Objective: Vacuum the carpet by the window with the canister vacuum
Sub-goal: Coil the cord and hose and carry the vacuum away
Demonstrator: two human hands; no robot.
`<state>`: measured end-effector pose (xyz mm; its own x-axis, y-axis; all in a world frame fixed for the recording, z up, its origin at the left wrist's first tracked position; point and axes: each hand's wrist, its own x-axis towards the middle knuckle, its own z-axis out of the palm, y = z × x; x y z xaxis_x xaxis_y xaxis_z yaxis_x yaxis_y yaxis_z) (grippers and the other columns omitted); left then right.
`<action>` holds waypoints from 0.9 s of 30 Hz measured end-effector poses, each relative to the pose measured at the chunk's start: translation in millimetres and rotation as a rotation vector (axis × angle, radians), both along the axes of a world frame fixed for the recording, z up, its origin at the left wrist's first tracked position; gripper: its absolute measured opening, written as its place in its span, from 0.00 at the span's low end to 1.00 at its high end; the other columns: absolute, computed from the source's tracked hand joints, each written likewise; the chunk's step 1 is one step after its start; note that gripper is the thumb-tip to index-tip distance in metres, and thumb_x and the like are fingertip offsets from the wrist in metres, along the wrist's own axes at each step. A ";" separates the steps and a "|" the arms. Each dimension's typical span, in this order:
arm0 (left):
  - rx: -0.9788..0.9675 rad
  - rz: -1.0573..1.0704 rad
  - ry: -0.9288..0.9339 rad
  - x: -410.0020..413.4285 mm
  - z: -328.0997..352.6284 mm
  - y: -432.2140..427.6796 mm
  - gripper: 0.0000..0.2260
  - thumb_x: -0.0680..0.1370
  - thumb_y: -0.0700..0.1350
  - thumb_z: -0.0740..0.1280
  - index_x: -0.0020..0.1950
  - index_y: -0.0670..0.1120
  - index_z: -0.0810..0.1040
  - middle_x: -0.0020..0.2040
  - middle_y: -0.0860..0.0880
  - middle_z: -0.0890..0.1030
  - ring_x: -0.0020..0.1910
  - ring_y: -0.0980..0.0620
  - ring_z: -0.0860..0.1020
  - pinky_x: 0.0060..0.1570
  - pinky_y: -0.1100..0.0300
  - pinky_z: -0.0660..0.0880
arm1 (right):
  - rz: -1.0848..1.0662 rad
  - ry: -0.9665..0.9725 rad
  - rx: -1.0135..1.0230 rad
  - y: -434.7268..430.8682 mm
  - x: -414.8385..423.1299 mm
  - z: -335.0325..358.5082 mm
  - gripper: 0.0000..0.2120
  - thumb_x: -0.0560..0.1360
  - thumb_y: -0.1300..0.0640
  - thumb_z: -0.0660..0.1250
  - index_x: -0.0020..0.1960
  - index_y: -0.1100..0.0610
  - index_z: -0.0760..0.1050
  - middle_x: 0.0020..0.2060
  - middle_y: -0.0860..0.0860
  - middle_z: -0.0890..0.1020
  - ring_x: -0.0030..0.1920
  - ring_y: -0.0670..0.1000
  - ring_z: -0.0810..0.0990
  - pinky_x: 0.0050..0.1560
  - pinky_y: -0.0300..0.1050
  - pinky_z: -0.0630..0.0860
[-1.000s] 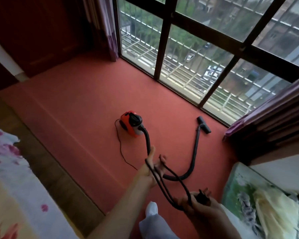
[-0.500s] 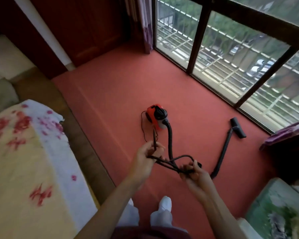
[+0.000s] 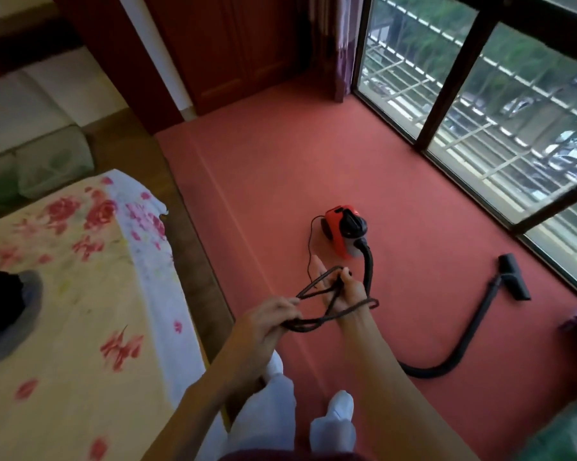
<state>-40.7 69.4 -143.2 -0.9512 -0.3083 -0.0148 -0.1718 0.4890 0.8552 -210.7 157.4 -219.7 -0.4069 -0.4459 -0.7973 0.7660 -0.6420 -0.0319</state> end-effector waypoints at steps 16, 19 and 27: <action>1.055 0.576 -0.073 -35.7 -38.3 -136.7 0.09 0.80 0.29 0.59 0.44 0.37 0.75 0.41 0.40 0.79 0.47 0.44 0.82 0.52 0.58 0.81 | -0.276 -0.033 -0.005 -75.9 -4.7 17.0 0.19 0.85 0.57 0.48 0.45 0.63 0.73 0.33 0.55 0.79 0.30 0.53 0.79 0.36 0.46 0.73; 1.217 0.646 -0.001 -43.0 -48.8 -147.0 0.08 0.80 0.31 0.59 0.46 0.39 0.75 0.40 0.42 0.76 0.44 0.44 0.80 0.50 0.53 0.82 | -0.281 -0.025 0.031 -90.8 -9.1 26.8 0.13 0.83 0.59 0.48 0.45 0.59 0.68 0.30 0.52 0.72 0.25 0.49 0.71 0.29 0.41 0.72; 1.419 1.045 -0.354 -94.8 -102.1 -116.6 0.11 0.83 0.46 0.63 0.43 0.42 0.72 0.35 0.46 0.71 0.32 0.51 0.71 0.24 0.62 0.73 | 0.058 0.389 0.590 -128.0 2.3 61.5 0.11 0.82 0.59 0.56 0.42 0.60 0.69 0.29 0.56 0.75 0.23 0.49 0.70 0.30 0.47 0.72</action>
